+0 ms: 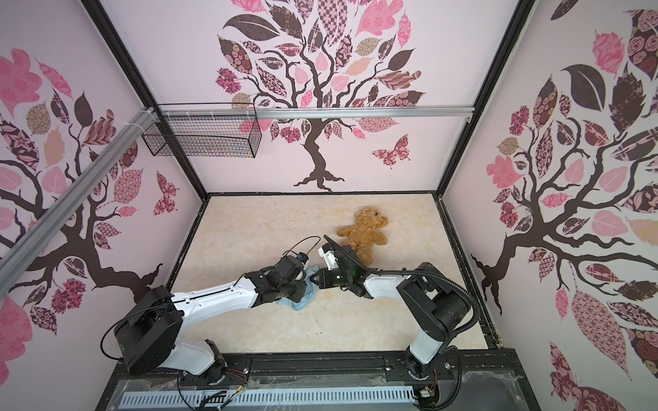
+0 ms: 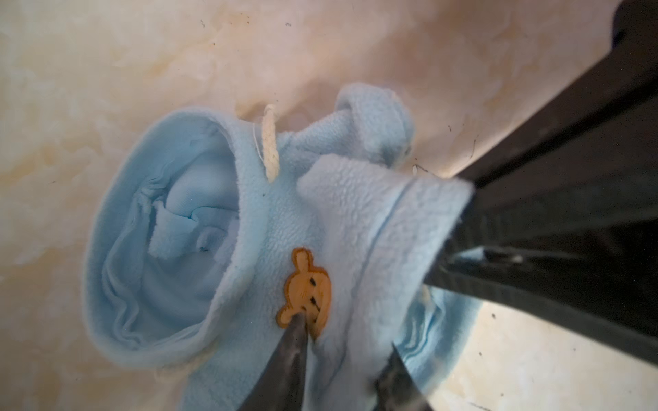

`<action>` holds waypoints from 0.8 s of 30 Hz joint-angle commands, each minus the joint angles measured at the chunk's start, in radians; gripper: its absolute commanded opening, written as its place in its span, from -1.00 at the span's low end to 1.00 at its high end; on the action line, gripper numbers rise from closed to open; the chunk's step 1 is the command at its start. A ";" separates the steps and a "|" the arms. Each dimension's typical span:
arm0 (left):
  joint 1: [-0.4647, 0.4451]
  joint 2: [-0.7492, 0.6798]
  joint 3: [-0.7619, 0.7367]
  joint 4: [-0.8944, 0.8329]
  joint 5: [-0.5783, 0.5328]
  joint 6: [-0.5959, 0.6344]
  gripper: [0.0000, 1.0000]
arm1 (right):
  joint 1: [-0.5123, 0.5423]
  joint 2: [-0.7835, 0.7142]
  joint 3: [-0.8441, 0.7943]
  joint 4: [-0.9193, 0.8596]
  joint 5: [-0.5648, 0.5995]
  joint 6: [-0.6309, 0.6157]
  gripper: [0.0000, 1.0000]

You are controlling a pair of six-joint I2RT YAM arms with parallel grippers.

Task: Dress the teddy bear

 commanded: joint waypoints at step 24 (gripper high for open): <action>0.198 -0.126 -0.009 0.044 0.106 -0.208 -1.00 | -0.341 -0.123 0.456 -0.585 0.526 -0.230 0.99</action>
